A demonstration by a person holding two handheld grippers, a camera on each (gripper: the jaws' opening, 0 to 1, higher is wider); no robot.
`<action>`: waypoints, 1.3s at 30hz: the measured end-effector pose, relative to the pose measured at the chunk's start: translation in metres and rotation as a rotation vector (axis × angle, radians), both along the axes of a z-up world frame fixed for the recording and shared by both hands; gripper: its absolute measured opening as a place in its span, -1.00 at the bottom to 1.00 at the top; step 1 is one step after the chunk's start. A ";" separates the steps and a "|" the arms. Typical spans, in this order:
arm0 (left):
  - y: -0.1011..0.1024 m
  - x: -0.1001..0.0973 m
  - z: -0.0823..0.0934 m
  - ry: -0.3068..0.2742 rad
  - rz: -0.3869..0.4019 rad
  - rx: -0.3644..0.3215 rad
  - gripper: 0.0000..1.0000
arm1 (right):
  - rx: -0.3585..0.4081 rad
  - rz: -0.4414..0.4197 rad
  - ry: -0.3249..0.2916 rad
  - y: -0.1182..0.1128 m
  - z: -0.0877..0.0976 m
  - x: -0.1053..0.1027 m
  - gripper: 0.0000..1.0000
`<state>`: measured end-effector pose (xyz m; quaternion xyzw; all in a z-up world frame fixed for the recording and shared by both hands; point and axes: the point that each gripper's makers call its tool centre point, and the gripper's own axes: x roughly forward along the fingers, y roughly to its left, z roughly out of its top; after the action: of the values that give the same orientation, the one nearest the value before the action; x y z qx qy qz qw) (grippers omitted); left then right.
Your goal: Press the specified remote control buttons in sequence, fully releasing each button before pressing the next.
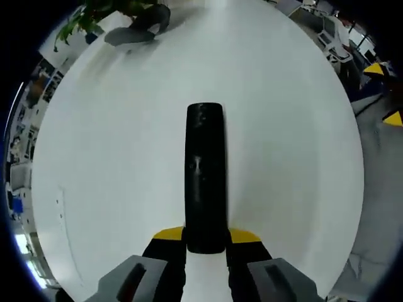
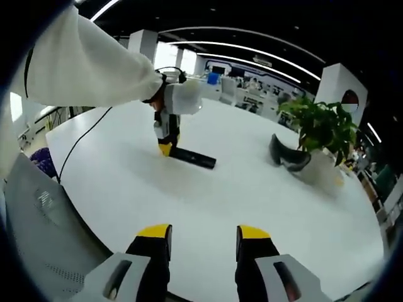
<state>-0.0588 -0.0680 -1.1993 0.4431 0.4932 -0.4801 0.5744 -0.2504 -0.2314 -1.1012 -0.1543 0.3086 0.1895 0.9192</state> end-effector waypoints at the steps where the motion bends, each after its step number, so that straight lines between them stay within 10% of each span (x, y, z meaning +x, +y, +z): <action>1: 0.000 -0.002 0.000 0.000 -0.003 0.004 -0.54 | 0.001 0.000 0.003 0.000 0.000 0.000 -0.27; 39: 0.000 -0.083 0.001 0.005 -0.001 0.020 -0.54 | 0.007 -0.012 -0.045 -0.003 0.008 0.002 -0.33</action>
<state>-0.1413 -0.0682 -1.1980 0.4479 0.4991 -0.4767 0.5684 -0.2482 -0.2345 -1.0930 -0.1533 0.2882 0.1815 0.9276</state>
